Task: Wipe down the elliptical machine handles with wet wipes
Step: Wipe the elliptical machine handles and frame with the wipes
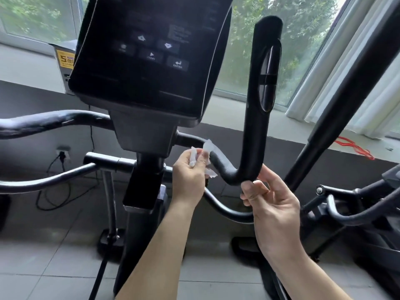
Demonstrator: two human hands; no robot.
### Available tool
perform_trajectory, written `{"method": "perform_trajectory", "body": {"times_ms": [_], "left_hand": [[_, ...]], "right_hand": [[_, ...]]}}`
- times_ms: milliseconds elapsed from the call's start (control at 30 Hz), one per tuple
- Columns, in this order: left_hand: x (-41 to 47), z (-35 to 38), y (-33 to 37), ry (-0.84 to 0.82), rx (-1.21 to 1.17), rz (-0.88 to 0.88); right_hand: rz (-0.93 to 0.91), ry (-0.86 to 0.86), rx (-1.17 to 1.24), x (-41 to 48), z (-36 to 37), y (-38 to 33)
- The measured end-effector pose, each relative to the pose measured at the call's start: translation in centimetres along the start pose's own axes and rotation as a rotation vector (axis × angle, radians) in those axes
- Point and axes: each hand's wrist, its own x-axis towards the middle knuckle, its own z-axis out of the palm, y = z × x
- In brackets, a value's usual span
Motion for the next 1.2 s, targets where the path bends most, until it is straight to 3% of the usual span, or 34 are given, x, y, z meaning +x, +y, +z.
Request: {"method": "perform_trajectory", "body": {"times_ms": [167, 300, 533, 633, 700, 800, 1000, 1133, 1200], "left_hand": [[-1.9, 1.1, -0.6, -0.008, 0.096, 0.105], [-5.6, 0.5, 0.4, -0.104, 0.028, 0.085], [-12.1, -0.5, 5.4, -0.124, 0.044, 0.078], [-14.3, 1.2, 7.4, -0.233, 0.083, 0.086], [-15.3, 2.0, 8.4, -0.305, 0.155, 0.079], [-16.1, 3.1, 9.7, -0.324, 0.375, 0.123], [-16.1, 4.9, 10.9, -0.179, 0.644, 0.115], [-16.0, 6.1, 11.3, -0.2, 0.75, 0.121], [-16.0, 6.8, 11.4, -0.104, 0.765, 0.103]], "right_hand": [[0.029, -0.039, 0.033, 0.3, -0.3, -0.5], [0.058, -0.09, 0.076, 0.5, -0.7, -1.0], [0.179, -0.105, -0.07, -0.9, -3.0, -2.1], [0.273, -0.236, -0.009, -2.0, -4.4, -3.6], [0.33, -0.332, 0.061, -2.5, -5.5, -4.4], [0.375, -0.348, 0.088, -2.6, -7.2, -5.0], [0.457, -0.329, 0.199, -1.8, -9.7, -4.6], [0.451, -0.285, 0.271, -0.7, -10.7, -4.3], [0.466, -0.24, 0.325, -0.2, -11.1, -4.1]]}}
